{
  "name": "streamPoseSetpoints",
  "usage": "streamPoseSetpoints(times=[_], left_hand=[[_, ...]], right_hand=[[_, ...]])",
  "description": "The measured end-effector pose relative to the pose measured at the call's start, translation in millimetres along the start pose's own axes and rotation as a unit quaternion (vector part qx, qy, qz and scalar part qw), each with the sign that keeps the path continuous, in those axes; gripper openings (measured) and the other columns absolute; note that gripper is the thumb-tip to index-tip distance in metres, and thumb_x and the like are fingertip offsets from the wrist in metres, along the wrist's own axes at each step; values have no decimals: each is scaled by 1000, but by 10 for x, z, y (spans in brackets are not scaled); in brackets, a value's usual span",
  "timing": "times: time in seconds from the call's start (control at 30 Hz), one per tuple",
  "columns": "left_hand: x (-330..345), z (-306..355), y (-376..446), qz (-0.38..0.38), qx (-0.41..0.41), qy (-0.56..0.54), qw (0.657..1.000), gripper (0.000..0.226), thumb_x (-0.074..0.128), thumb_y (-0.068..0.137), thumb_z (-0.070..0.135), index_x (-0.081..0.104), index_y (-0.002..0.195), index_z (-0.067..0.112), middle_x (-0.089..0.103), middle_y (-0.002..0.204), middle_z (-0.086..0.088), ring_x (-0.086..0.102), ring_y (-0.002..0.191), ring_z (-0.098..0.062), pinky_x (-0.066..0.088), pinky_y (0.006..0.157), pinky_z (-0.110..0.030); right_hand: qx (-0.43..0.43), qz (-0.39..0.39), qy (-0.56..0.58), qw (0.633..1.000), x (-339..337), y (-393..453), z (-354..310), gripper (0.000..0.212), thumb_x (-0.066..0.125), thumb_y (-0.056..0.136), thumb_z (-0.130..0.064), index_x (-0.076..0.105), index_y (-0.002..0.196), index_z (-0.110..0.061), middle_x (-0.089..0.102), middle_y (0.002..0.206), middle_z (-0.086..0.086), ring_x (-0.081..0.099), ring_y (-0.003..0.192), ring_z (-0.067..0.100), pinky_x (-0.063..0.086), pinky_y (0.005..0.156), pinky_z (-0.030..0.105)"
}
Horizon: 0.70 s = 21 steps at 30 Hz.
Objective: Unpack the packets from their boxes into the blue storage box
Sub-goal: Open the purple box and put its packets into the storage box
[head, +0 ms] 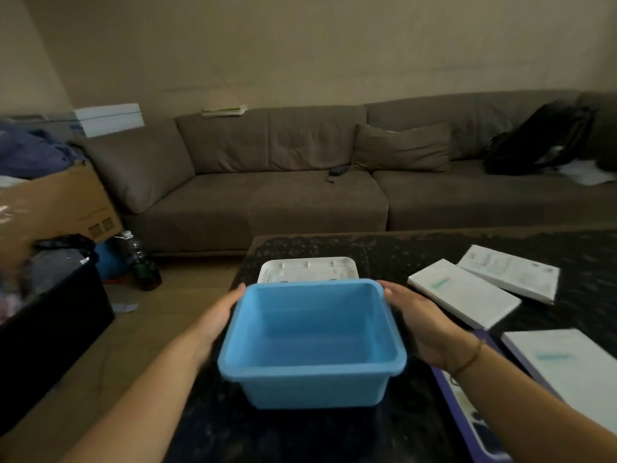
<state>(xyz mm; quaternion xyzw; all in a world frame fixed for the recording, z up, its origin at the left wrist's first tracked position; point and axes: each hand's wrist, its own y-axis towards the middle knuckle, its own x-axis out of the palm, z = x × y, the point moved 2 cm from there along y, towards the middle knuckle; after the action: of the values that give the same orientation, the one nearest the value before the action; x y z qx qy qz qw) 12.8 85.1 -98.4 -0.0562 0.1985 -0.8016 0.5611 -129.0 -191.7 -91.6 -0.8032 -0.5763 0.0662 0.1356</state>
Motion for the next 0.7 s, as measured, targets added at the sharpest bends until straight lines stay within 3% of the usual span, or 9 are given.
streamPoseSetpoints(times=[0.1, 0.3, 0.4, 0.5, 0.57, 0.6, 0.63, 0.7], left_hand=[[112, 16, -362, 10, 19, 54, 998, 30, 47, 103, 39, 71, 105, 21, 76, 92, -7, 71, 88, -25, 52, 72, -32], [61, -180, -875, 13, 49, 104, 993, 28, 46, 103, 37, 72, 97, 30, 77, 94, -2, 71, 95, -25, 53, 87, -39], [27, -194, -1002, 40, 68, 116, 990, 31, 43, 104, 41, 70, 100, 25, 73, 103, -4, 67, 95, -21, 50, 82, -34], [-88, -25, -959, 183, 136, 64, 972, 27, 47, 101, 44, 66, 102, 24, 67, 118, -5, 61, 105, -22, 45, 96, -43], [-39, 209, -1110, 327, 256, 34, 909, 20, 51, 101, 31, 65, 106, 18, 66, 115, -6, 61, 106, -27, 45, 91, -38], [94, 319, -1236, 359, 348, 35, 866, 20, 52, 99, 23, 66, 109, 13, 66, 111, -6, 62, 103, -28, 46, 85, -33], [297, 421, -1420, 360, 446, 24, 819, 20, 51, 98, 18, 65, 108, 9, 65, 107, -7, 62, 98, -26, 46, 81, -29], [829, 472, -1806, 282, 611, 7, 740, 18, 48, 96, 13, 63, 103, 4, 63, 102, -11, 60, 90, -19, 46, 79, -27]], right_hand=[[-6, 52, -47, 998, 35, -339, 46, 30, 42, 102, -16, 65, 119, -24, 74, 105, 4, 71, 97, 22, 58, 88, 46], [-29, 63, -98, 993, 111, -942, 365, 31, 42, 102, -33, 54, 131, -33, 67, 115, -5, 66, 102, 13, 56, 88, 37], [-48, 68, -117, 990, 127, -1024, 395, 38, 42, 101, -42, 49, 137, -32, 61, 127, -6, 60, 111, 12, 49, 99, 38], [-61, 136, -149, 978, -92, -1073, 399, 45, 40, 100, -48, 46, 140, -28, 54, 137, -1, 52, 121, 16, 42, 106, 41], [-77, 194, -178, 962, -379, -1203, 440, 42, 49, 98, -42, 51, 136, -25, 58, 131, 1, 56, 118, 18, 49, 101, 45], [-82, 223, -210, 948, -541, -1282, 498, 39, 54, 97, -37, 54, 133, -22, 60, 128, 1, 57, 116, 18, 51, 99, 44], [-80, 246, -252, 932, -684, -1375, 566, 38, 59, 95, -32, 55, 131, -21, 59, 128, 2, 56, 116, 18, 50, 99, 41], [-58, 265, -348, 897, -877, -1508, 739, 46, 66, 90, -33, 53, 133, -24, 52, 138, 0, 48, 126, 18, 43, 106, 36]])
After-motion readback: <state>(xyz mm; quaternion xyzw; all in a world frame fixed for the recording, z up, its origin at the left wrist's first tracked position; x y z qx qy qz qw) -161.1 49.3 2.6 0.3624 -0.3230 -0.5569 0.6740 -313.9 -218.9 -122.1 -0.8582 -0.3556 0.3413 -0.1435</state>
